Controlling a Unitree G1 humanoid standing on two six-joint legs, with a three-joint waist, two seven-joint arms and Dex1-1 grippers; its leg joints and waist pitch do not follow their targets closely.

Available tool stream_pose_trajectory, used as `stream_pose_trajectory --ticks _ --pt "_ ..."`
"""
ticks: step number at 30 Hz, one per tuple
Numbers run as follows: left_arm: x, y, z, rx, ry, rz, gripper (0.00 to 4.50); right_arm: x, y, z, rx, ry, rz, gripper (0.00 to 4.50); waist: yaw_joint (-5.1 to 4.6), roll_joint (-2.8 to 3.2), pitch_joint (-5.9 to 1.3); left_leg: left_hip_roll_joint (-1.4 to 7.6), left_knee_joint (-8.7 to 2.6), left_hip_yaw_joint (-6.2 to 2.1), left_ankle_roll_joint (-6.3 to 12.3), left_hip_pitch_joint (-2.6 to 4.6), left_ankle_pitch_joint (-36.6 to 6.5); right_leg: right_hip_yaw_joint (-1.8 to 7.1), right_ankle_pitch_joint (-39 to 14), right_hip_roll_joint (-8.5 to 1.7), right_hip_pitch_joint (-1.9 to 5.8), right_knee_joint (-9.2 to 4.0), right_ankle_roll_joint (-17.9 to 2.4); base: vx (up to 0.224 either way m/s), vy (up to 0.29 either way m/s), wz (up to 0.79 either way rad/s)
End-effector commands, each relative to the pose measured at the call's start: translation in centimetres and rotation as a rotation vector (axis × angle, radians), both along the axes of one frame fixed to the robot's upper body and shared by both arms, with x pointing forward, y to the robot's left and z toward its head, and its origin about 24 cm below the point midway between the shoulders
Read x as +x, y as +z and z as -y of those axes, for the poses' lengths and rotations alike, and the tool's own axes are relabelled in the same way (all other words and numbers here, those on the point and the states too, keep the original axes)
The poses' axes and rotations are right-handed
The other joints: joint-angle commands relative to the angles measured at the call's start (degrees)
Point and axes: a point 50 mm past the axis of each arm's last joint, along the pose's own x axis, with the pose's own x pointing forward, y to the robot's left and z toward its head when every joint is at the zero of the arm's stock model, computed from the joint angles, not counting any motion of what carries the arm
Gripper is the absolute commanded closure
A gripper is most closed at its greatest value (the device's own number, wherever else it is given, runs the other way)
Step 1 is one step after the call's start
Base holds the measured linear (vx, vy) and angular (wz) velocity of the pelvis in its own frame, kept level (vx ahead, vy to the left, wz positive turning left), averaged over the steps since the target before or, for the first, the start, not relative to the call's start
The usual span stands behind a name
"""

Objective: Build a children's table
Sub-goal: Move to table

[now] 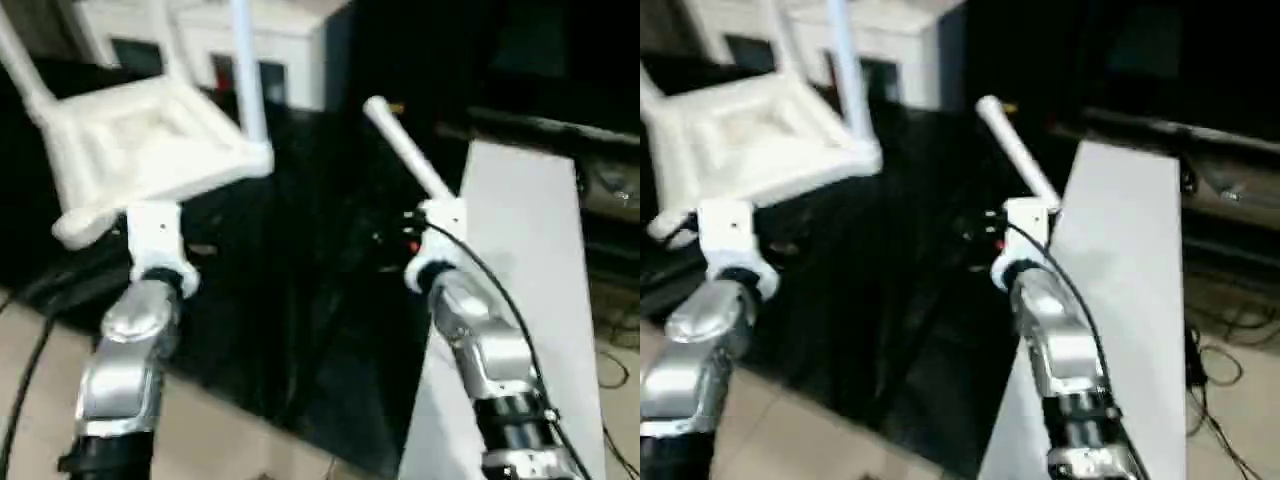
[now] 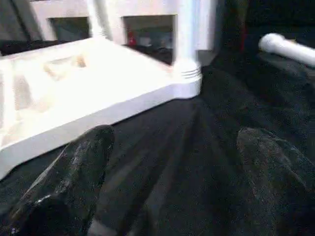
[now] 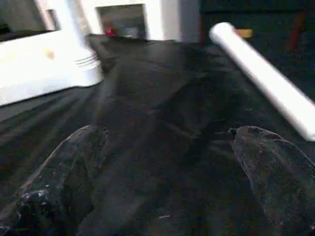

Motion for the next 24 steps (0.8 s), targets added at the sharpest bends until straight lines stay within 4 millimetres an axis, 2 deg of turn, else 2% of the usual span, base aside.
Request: stream_pose_trajectory --ticks 1,2,3,4,5,6,7,8,9,10,11,12,13,14,15,16,17,18,19,20,21,22,24 --pt "0.0 0.3 0.7 -0.008 -0.039 0.022 0.04 -0.1 0.0 0.7 0.005 -0.028 0.005 0.0 -0.16 -1.63 -2.56 4.85 -5.68 -0.88 19.2 2.65 -6.42 2.83 14.14 -2.94 1.34 -8.16 -2.38 0.102 -0.093 -0.03" --pt "0.0 0.2 0.7 -0.002 -0.045 0.016 0.04 -0.2 0.0 0.7 0.004 -0.029 0.007 0.0 0.52 -4.11 -2.91 0.93 -2.88 1.26 15.94 -0.96 -8.01 5.86 10.14 -4.78 4.72 -11.72 -0.77 0.102 -0.131 0.05" --pt "-0.1 0.0 1.0 0.013 -0.082 -0.003 0.04 -0.3 0.2 0.8 0.043 -0.019 0.025 0.0 2.65 -4.11 -3.79 -0.9 3.2 0.6 10.33 -1.97 -4.6 9.71 0.47 -9.56 7.71 -13.53 1.6 0.102 -0.131 0.05" --pt "-0.1 -0.1 1.1 0.016 -0.093 -0.008 0.04 -0.4 0.3 0.8 0.06 -0.014 0.031 0.0 2.85 -3.34 -3.94 0.16 1.76 -1.03 5.39 -3.36 5.57 8.33 13.94 -9.07 8.64 -10.92 1.97 0.107 -0.128 -0.04" --pt "-0.3 -0.5 1.3 0.032 -0.13 -0.025 0.04 -0.4 0.6 1.2 0.082 -0.023 0.047 0.0 2.8 -2.34 -4.02 0.71 -0.23 -1.05 0.94 -3.33 13.39 5.71 36.94 -6.96 8.0 -8.65 1.91 0.08 -0.07 -0.11" --pt "-0.5 -0.7 1.5 0.03 -0.155 -0.037 0.04 -0.5 0.8 1.5 0.089 -0.029 0.056 0.0 2.46 -1.56 -4.02 1.16 -1.31 -0.86 -0.29 -3.16 16.57 4.42 46.49 -5.53 6.98 -7.85 1.21 0.08 -0.07 -0.11" --pt "-0.6 -0.8 1.6 0.027 -0.18 -0.042 0.04 -0.4 1.0 1.8 0.096 -0.036 0.069 0.0 1.93 -0.72 -4.5 2.37 -2.13 -0.73 -1.46 -2.61 17.98 2.89 53.76 -3.62 6.38 -7.12 -1.39 0.0 0.0 0.0" --pt "-0.7 -0.9 1.7 0.035 -0.207 -0.05 0.04 -0.4 1.3 2.3 0.103 -0.056 0.08 0.0 1.92 0.36 -4.3 3.88 -2.48 -1.02 -3.01 -1.63 12.32 2.47 45.18 -3.26 5.69 -7.61 -5.0 0.0 0.0 0.0" --pt "-0.8 -1.0 1.8 0.041 -0.222 -0.053 0.04 -0.4 1.4 2.5 0.109 -0.068 0.086 0.0 1.71 0.68 -4.22 4.73 -2.86 -1.21 -3.65 -1.15 8.62 2.33 37.98 -3.44 5.46 -8.16 -7.25 0.0 0.0 0.0" --pt "-0.9 -1.2 1.9 0.058 -0.25 -0.075 0.04 -0.2 1.7 3.1 0.12 -0.088 0.102 0.0 1.58 1.96 -3.89 6.2 -3.57 -1.47 -4.6 -0.18 0.69 2.12 23.77 -3.63 4.73 -9.38 -11.64 0.0 0.0 0.0" --pt "-0.9 -1.4 2.0 0.066 -0.263 -0.087 0.04 -0.1 1.9 3.4 0.124 -0.097 0.11 0.0 1.22 1.59 -3.46 6.62 -4.41 -1.37 -4.67 -0.44 -4.14 2.43 15.45 -4.05 5.26 -9.74 -14.9 -0.049 0.052 0.11" --pt "-0.9 -1.5 2.1 0.107 -0.287 -0.102 0.04 0.3 2.2 4.3 0.113 -0.122 0.128 0.0 1.66 2.63 -3.38 6.76 -4.51 -1.3 -4.83 -0.19 -6.49 2.46 11.97 -4.19 4.89 -9.92 -15.86 -0.049 0.052 0.11" --pt "-0.9 -1.5 2.2 0.113 -0.297 -0.107 0.04 0.5 2.3 4.6 0.1 -0.131 0.131 0.0 1.6 2.48 -2.83 6.68 -4.81 -0.59 -4.26 0.16 -12.08 2.77 4.91 -4.36 4.25 -10.91 -16.85 -0.079 0.039 0.1" --pt "-0.9 -1.5 2.2 0.11 -0.307 -0.111 0.04 0.7 2.2 5.0 0.081 -0.146 0.132 0.0 1.77 2.56 -2.49 6.54 -5.04 0.05 -4.11 0.1 -16.19 2.88 -2.48 -4.77 4.18 -11.65 -16.84 -0.08 0.029 0.12" --pt "-0.9 -1.5 2.2 0.106 -0.314 -0.114 0.04 1.1 2.2 5.6 0.063 -0.171 0.127 0.0 1.77 2.37 -2.31 6.56 -5.15 0.42 -4.12 0.33 -17.78 2.92 -6.15 -4.95 3.91 -12.12 -16.4 -0.08 0.029 0.12" --pt "-0.9 -1.5 2.2 0.105 -0.316 -0.116 0.04 1.2 2.1 5.8 0.059 -0.18 0.125 0.0 1.68 2.08 -2.0 6.36 -5.22 0.84 -3.82 0.42 -19.35 2.97 -12.41 -5.23 3.64 -12.74 -15.33 -0.071 0.03 0.1" --pt "-1.0 -1.4 2.3 0.101 -0.332 -0.123 0.04 1.6 2.1 6.5 0.052 -0.199 0.125 0.0 1.72 2.52 -1.72 6.46 -5.41 0.95 -3.82 0.61 -21.01 2.95 -17.61 -5.46 3.22 -13.31 -13.82 -0.061 0.024 0.05" --pt "-1.0 -1.4 2.4 0.099 -0.343 -0.128 0.04 1.9 2.1 7.0 0.049 -0.211 0.126 0.0 1.55 2.42 -1.66 6.38 -5.51 0.96 -3.75 0.51 -21.44 2.81 -19.34 -5.46 3.31 -13.54 -13.06 -0.061 0.024 0.05" --pt "-1.2 -1.2 2.3 0.091 -0.364 -0.139 0.04 2.6 2.1 8.1 0.045 -0.237 0.123 0.0 1.74 2.01 -1.83 6.44 -5.63 0.91 -3.61 0.19 -20.95 2.78 -20.99 -5.79 3.53 -13.65 -11.99 0.0 0.0 0.0" --pt "-1.2 -1.2 2.3 0.091 -0.364 -0.139 0.04 2.6 2.1 8.1 0.045 -0.237 0.123 0.0 1.64 2.36 -1.88 6.43 -5.64 0.75 -3.48 -0.09 -20.46 2.67 -21.13 -5.91 3.57 -13.52 -12.0 0.0 0.0 0.0" --pt "-1.4 -1.1 2.1 0.086 -0.369 -0.143 0.04 2.8 2.0 8.5 0.047 -0.248 0.122 0.0 1.68 2.25 -1.96 6.43 -5.7 0.77 -3.23 -0.33 -19.73 2.62 -20.47 -5.86 3.78 -13.52 -11.79 0.0 0.0 0.0" --pt "-1.6 -0.9 1.9 0.078 -0.37 -0.146 0.04 3.2 1.7 9.4 0.053 -0.269 0.106 0.0 1.95 2.12 -2.22 6.51 -5.59 0.8 -2.76 -0.48 -17.97 2.65 -18.42 -6.01 3.78 -13.24 -12.4 0.0 0.0 0.0" --pt "-1.7 -0.7 1.8 0.071 -0.372 -0.148 0.04 3.4 1.5 9.9 0.053 -0.282 0.099 0.0 2.22 1.65 -2.24 6.44 -5.41 1.2 -1.7 -0.64 -15.73 2.67 -16.31 -5.94 3.84 -13.27 -13.33 0.0 0.0 0.0"
